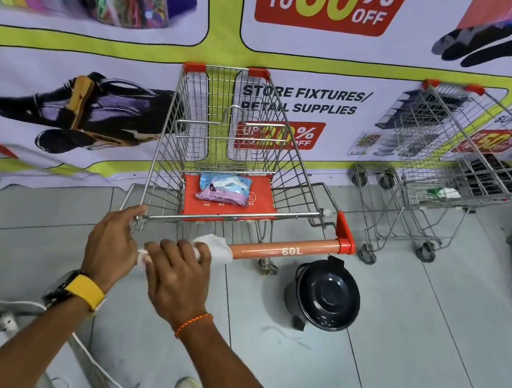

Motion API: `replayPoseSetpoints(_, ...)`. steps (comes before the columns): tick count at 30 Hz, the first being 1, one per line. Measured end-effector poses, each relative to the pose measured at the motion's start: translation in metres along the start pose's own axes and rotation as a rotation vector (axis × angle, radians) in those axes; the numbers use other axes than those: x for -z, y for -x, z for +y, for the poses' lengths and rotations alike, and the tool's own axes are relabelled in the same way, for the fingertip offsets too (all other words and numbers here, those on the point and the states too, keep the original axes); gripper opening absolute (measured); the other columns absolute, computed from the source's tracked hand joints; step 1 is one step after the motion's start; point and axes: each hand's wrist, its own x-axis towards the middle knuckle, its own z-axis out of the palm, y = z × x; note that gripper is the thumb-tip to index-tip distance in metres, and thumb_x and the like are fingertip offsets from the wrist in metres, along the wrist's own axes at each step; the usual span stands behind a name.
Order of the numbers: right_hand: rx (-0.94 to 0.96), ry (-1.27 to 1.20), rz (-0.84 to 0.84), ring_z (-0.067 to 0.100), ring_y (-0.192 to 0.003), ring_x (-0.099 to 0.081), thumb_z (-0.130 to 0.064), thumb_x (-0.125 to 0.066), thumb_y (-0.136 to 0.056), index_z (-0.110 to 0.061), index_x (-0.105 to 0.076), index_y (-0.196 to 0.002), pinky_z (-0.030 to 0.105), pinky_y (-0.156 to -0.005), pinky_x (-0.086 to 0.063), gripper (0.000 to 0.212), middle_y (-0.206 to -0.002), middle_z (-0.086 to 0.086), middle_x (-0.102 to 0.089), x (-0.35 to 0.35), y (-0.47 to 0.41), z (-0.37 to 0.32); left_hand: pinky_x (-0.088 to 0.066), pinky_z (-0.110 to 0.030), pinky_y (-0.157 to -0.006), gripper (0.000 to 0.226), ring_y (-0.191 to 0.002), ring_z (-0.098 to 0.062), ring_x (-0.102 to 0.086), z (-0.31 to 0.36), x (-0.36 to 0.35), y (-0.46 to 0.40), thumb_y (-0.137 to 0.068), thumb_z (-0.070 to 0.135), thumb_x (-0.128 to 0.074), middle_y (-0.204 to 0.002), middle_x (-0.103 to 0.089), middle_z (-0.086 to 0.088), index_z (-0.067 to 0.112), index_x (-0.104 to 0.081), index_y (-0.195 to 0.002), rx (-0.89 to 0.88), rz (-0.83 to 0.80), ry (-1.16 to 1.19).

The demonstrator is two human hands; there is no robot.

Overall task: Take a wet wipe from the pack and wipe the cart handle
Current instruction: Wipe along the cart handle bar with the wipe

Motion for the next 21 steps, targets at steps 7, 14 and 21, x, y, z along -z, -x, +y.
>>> replayPoseSetpoints(7,-0.101,0.007,0.159,0.025,-0.096,-0.062,-0.026,-0.048,-0.103,-0.021,-0.074,-0.104,0.041,-0.092,-0.035,0.027,-0.105,-0.002,-0.073,0.063,0.021,0.115,-0.052,-0.048,-0.086,0.068,-0.095,-0.04,-0.063,-0.006,-0.001,0.003,-0.067,-0.02,-0.047,-0.107,-0.067,-0.021,0.015,-0.063,-0.123,0.018,-0.009,0.016)
replayPoseSetpoints(14,-0.271,0.05,0.246,0.024,-0.093,-0.058,-0.024,-0.049,-0.1,-0.02,-0.076,-0.098,0.045,-0.092,-0.036,0.028,-0.095,-0.003,-0.073,0.108,0.028,0.181,-0.051,-0.05,-0.086,0.065,-0.1,-0.044,-0.06,0.01,0.001,0.009,-0.069,-0.019,-0.047,-0.107,-0.067,-0.024,0.01,-0.062,-0.124,0.019,0.006,0.025)
replayPoseSetpoints(21,-0.145,0.017,0.071,0.021,-0.103,-0.058,-0.035,-0.048,-0.102,-0.031,-0.07,-0.116,0.046,-0.1,-0.034,0.026,-0.106,-0.008,-0.068,0.051,0.025,0.078,-0.056,-0.052,-0.077,0.053,-0.103,-0.044,-0.06,0.017,0.004,0.015,-0.08,-0.008,-0.05,-0.113,-0.066,-0.024,0.012,-0.059,-0.128,0.01,0.013,-0.077)
